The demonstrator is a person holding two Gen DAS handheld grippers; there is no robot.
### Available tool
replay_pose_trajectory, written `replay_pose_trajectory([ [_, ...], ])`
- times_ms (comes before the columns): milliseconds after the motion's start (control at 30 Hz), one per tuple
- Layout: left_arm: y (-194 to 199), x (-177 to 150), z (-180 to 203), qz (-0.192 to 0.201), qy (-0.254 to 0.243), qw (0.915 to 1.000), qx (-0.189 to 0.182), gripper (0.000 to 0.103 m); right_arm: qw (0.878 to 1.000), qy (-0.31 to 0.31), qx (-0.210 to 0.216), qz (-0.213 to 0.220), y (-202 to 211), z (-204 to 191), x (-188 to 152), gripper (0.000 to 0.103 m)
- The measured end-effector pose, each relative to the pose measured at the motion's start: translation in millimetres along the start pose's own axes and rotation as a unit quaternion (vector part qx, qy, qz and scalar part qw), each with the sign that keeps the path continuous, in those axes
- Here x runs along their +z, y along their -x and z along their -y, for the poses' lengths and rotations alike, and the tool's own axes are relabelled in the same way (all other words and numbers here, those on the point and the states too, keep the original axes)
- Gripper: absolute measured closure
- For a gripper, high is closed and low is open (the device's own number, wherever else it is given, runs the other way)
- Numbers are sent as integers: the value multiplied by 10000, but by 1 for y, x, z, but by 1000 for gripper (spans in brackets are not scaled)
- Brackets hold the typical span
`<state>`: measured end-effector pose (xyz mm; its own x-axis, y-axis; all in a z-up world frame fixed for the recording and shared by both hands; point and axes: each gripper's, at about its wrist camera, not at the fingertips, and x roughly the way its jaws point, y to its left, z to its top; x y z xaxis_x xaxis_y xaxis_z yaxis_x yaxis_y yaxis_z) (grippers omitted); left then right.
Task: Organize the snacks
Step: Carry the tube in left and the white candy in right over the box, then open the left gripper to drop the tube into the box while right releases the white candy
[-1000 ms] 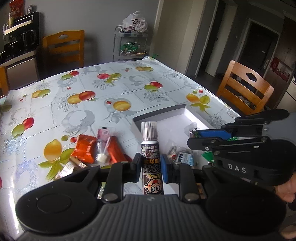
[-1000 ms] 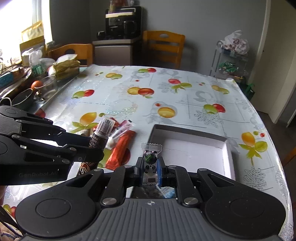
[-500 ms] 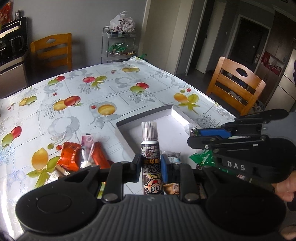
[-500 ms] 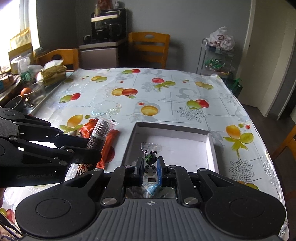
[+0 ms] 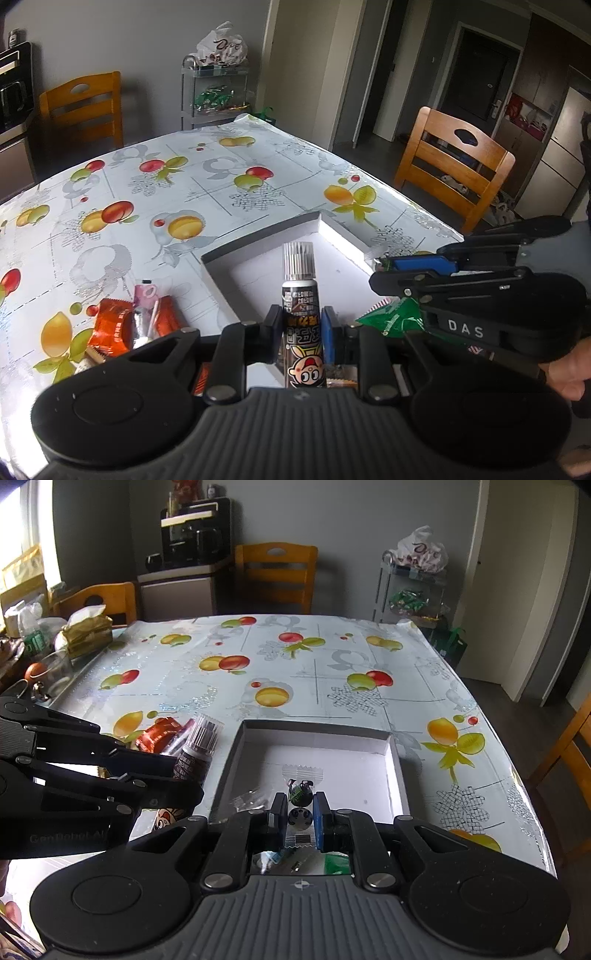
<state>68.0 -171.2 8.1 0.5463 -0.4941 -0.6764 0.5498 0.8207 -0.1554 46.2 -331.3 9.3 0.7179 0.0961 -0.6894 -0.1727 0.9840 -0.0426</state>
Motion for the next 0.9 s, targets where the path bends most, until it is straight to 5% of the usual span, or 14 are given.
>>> replay_pose_trajectory([
  [900, -45, 10, 14, -222, 109, 9994, -231, 84, 9995, 6, 72, -304, -23, 28, -2, 86],
])
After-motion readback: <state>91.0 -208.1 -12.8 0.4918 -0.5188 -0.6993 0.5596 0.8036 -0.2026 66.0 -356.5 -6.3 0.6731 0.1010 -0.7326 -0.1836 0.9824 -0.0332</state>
